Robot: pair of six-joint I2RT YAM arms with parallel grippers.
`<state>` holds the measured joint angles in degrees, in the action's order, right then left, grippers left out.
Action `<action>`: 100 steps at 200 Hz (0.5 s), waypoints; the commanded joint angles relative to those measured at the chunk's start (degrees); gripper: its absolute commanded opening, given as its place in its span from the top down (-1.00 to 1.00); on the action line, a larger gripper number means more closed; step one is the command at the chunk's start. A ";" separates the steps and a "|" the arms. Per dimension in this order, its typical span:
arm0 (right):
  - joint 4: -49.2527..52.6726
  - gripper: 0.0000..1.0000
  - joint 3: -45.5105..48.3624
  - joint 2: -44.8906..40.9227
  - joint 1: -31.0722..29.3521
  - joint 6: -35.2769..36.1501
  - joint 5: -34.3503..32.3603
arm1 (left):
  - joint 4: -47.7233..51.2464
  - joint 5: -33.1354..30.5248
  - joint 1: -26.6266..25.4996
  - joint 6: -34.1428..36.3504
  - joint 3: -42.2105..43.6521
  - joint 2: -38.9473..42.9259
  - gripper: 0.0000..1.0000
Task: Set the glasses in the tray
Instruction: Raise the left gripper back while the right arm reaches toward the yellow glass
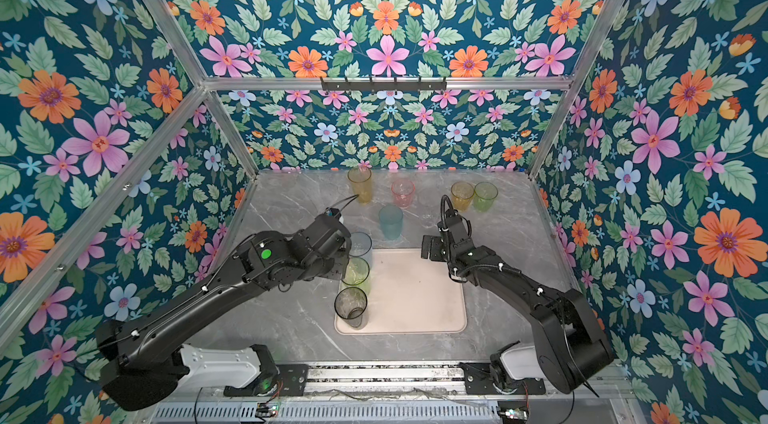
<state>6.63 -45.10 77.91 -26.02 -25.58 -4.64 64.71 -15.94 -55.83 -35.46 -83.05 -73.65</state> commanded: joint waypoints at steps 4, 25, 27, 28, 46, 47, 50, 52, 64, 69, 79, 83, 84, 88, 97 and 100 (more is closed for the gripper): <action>2.18 -0.97 -2.44 -1.50 -0.06 -0.64 0.42 | -1.18 -4.49 2.95 5.47 -3.96 -1.91 -0.13; 4.72 -0.94 -5.76 -1.77 0.01 -0.75 0.32 | -6.27 -1.83 6.62 7.67 -3.56 -1.88 -0.14; 4.89 -0.94 -6.20 -1.70 -0.04 -0.73 0.35 | -6.68 -1.62 7.03 7.84 -3.34 -1.81 -0.14; 4.97 -0.94 -6.39 -1.66 -0.02 -0.76 0.35 | -6.95 -1.41 7.22 7.94 -3.26 -1.79 -0.14; 5.66 -0.92 -9.76 -0.87 -0.03 -0.84 1.42 | -10.01 1.47 10.76 8.83 -1.31 -1.33 -0.14; 5.71 -0.92 -10.01 -0.76 -0.10 -0.85 1.54 | -10.16 1.54 10.93 8.87 -1.10 -1.33 -0.14; 5.72 -0.92 -10.57 -0.49 -0.03 -0.91 1.69 | -10.53 1.84 11.34 8.91 -0.73 -1.26 -0.14; 5.75 -0.92 -10.94 -0.33 -0.07 -0.93 1.86 | -10.71 2.03 11.62 8.85 -0.54 -1.20 -0.14; 6.55 -0.91 -14.08 1.33 -0.13 -0.94 2.62 | -11.69 2.90 13.00 8.99 1.06 -0.94 -0.14; 6.92 -0.91 -15.28 1.99 -0.25 -0.92 2.79 | -12.08 3.10 13.43 9.02 1.66 -0.76 -0.14; 7.94 -0.90 -18.22 3.75 -0.34 -0.87 2.97 | -12.76 3.11 14.28 8.84 3.41 -0.25 -0.14; 8.39 -0.90 -19.50 4.46 -0.54 -0.78 2.99 | -12.91 3.20 14.69 8.68 3.95 0.01 -0.14; 8.44 -0.90 -19.67 4.63 -0.58 -0.74 2.98 | -12.97 3.20 14.82 8.67 4.17 0.04 -0.14; 8.79 -0.90 -20.96 5.32 -0.69 -0.55 3.04 | -13.15 3.20 15.20 8.55 4.81 0.28 -0.14; 9.38 -0.90 -23.33 6.87 -1.00 -0.23 3.20 | -13.37 2.79 16.04 7.91 6.11 1.03 -0.14; 9.54 -0.90 -24.16 7.30 -1.07 -0.09 3.26 | -13.38 2.39 16.38 7.40 6.51 1.38 -0.14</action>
<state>13.85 -64.47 82.50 -26.41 -26.41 -2.52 53.71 -13.54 -41.21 -27.66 -78.91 -73.69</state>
